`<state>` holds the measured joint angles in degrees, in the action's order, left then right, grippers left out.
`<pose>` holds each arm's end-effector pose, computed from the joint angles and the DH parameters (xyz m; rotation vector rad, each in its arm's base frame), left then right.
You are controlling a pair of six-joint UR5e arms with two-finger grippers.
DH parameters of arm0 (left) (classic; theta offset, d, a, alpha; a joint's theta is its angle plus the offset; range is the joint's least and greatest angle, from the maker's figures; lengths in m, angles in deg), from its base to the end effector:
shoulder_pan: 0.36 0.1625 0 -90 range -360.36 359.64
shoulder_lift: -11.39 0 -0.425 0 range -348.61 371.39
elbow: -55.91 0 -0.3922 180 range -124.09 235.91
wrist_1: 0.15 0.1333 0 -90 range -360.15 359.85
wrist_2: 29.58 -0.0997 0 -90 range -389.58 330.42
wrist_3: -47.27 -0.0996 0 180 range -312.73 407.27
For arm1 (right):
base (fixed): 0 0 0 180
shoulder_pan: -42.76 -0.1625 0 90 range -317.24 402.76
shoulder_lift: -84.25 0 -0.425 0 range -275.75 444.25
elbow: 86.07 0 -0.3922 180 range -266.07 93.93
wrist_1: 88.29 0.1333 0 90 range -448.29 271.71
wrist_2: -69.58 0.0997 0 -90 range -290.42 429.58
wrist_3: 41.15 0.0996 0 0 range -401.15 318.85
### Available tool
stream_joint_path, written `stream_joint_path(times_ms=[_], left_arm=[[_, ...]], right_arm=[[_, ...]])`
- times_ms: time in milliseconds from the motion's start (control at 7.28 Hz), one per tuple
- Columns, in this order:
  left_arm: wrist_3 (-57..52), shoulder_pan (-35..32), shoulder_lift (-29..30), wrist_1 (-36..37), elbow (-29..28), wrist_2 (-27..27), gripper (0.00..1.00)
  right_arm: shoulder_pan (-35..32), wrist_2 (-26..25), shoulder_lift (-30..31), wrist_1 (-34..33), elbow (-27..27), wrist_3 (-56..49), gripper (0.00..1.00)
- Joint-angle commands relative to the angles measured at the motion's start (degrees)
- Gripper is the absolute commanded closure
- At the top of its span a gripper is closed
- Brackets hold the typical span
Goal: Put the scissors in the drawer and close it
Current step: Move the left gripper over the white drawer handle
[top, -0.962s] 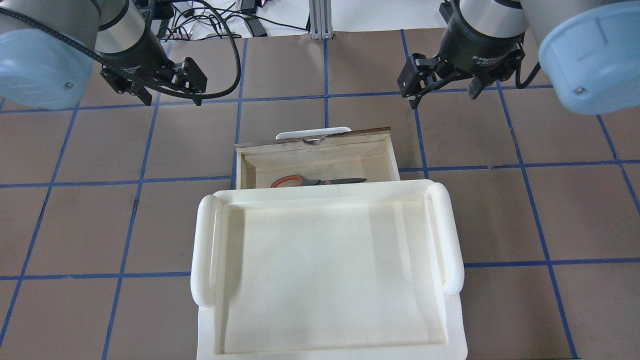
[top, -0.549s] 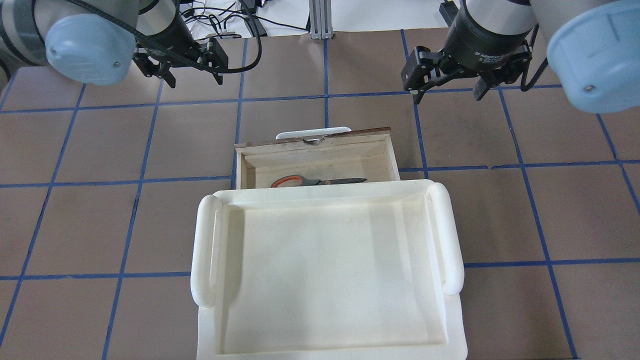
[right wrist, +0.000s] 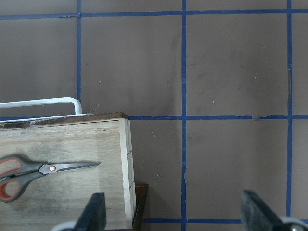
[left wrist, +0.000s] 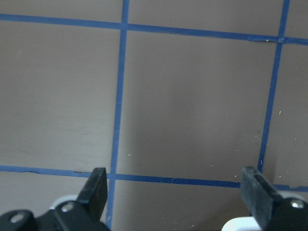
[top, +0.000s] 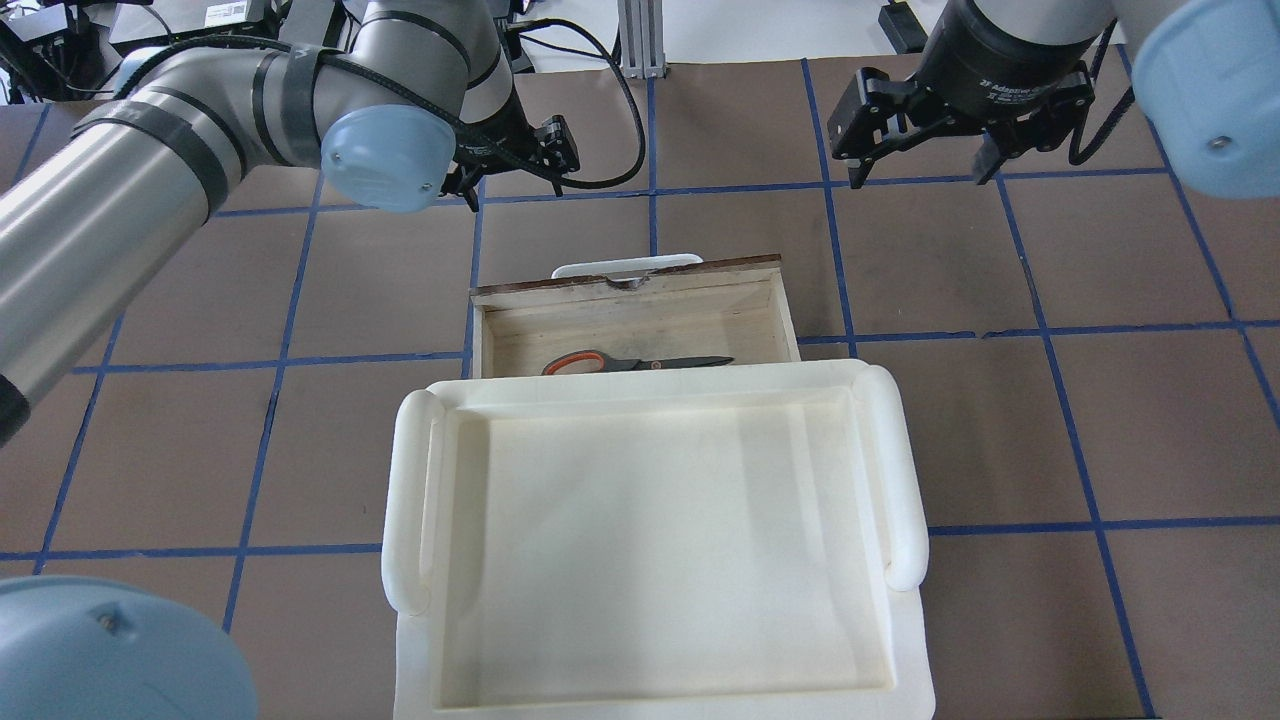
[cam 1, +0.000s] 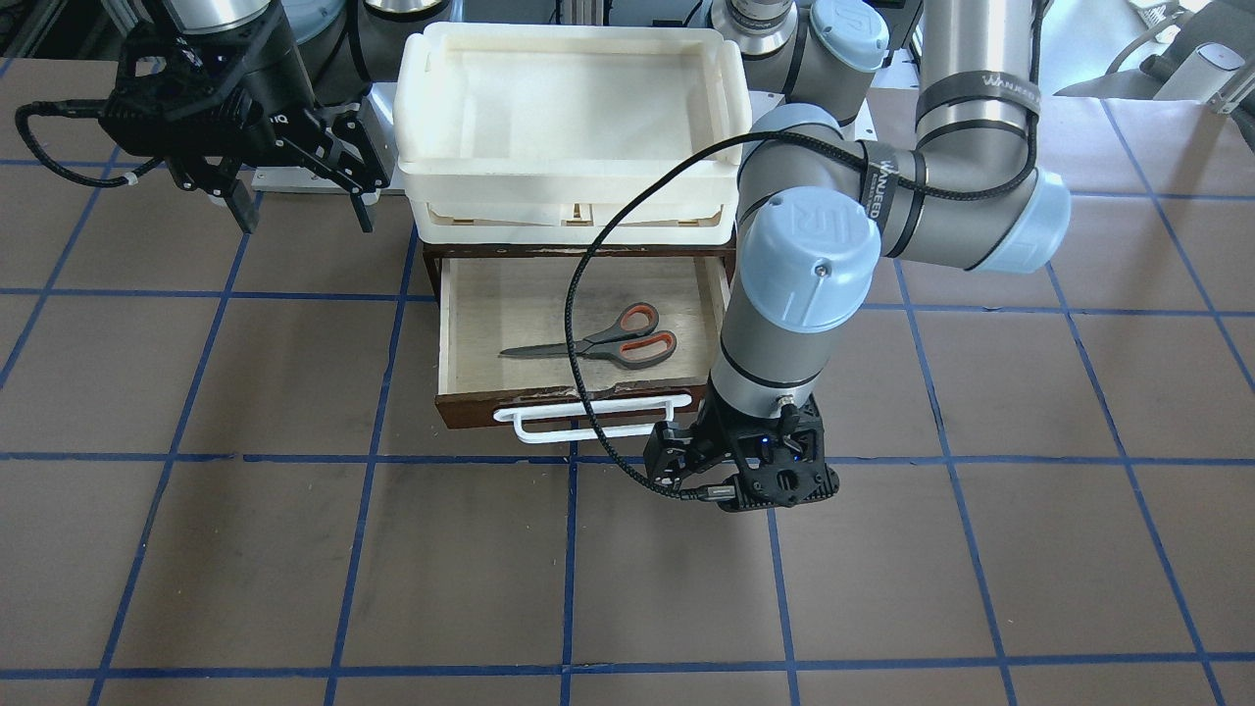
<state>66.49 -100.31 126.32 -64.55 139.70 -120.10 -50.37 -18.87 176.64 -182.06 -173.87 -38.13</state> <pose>-0.2447 -0.6287 0.3351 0.2525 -3.1044 0.1848 0.1623 -0.4782 0.5345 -0.0060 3.0987 -0.2239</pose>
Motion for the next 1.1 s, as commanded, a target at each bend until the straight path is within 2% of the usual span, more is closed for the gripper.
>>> stream_joint_path(times_ms=[0, 412, 687, 962], left_arm=[[6.1, -3.1, 4.4, 2.8, -0.2, -0.1, 0.00], [6.9, -4.5, 7.4, 0.6, -1.3, 0.2, 0.00], [6.3, -4.6, 6.1, -7.3, -2.7, -0.1, 0.00], [6.3, -4.6, 6.4, -8.5, -4.3, 0.4, 0.00]], right_arm=[[0.1, 0.0, 0.2, 0.3, -0.2, 0.0, 0.00], [0.1, 0.1, 0.2, 0.4, -0.3, -0.5, 0.00], [0.1, 0.2, 0.2, 0.3, -0.3, -0.5, 0.00], [0.1, 0.2, 0.2, -0.2, -0.5, -0.6, 0.00]])
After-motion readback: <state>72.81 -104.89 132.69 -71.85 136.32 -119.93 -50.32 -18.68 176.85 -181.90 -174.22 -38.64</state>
